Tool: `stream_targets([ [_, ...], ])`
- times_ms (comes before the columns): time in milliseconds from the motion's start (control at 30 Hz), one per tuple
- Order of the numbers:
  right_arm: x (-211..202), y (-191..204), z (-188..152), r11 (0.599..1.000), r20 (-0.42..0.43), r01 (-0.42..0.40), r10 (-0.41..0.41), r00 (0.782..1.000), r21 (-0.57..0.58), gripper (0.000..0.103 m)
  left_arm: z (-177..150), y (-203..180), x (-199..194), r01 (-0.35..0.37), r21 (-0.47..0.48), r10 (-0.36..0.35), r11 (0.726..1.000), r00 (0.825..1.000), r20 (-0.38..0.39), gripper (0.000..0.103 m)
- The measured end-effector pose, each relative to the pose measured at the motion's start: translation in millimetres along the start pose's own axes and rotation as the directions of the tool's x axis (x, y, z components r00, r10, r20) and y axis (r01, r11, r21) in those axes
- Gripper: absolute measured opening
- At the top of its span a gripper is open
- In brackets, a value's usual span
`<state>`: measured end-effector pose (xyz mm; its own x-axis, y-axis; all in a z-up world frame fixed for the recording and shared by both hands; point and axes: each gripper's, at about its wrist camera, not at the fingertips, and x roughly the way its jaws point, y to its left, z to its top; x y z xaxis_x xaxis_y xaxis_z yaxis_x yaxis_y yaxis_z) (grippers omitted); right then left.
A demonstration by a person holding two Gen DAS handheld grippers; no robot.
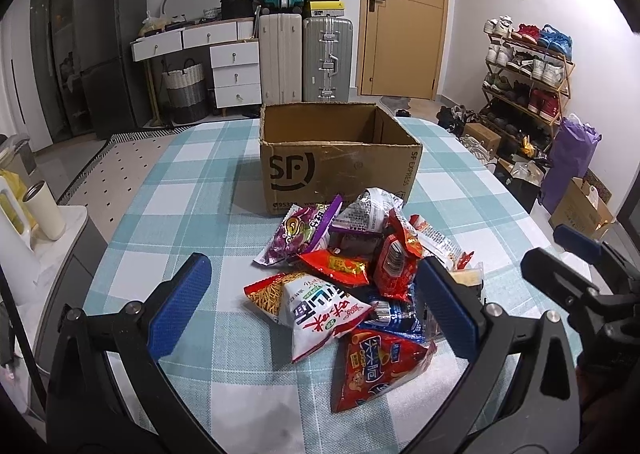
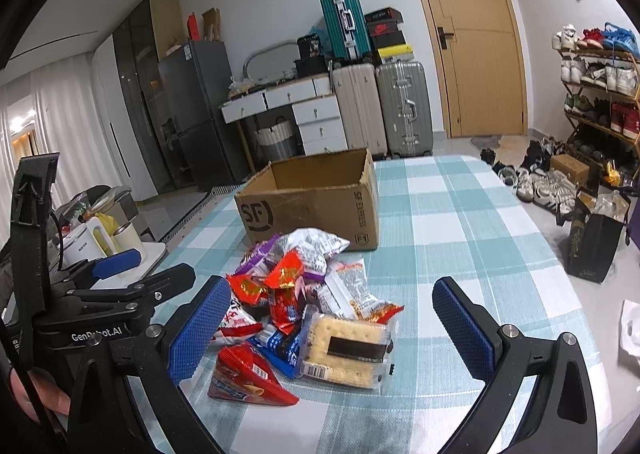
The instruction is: Organize snacks
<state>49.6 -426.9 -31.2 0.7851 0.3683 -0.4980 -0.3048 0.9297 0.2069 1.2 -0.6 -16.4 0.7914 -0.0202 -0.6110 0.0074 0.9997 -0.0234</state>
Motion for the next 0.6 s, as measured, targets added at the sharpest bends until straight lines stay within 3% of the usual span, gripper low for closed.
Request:
stream_targets([
  [600,5.2,-4.7,-6.1,1.000,-0.029,-0.004,0.005,1.000,0.019,0.103,-6.6,-0.1,5.3,0.002,-0.007,-0.002,1.000,1.000,-0.024,0.102],
])
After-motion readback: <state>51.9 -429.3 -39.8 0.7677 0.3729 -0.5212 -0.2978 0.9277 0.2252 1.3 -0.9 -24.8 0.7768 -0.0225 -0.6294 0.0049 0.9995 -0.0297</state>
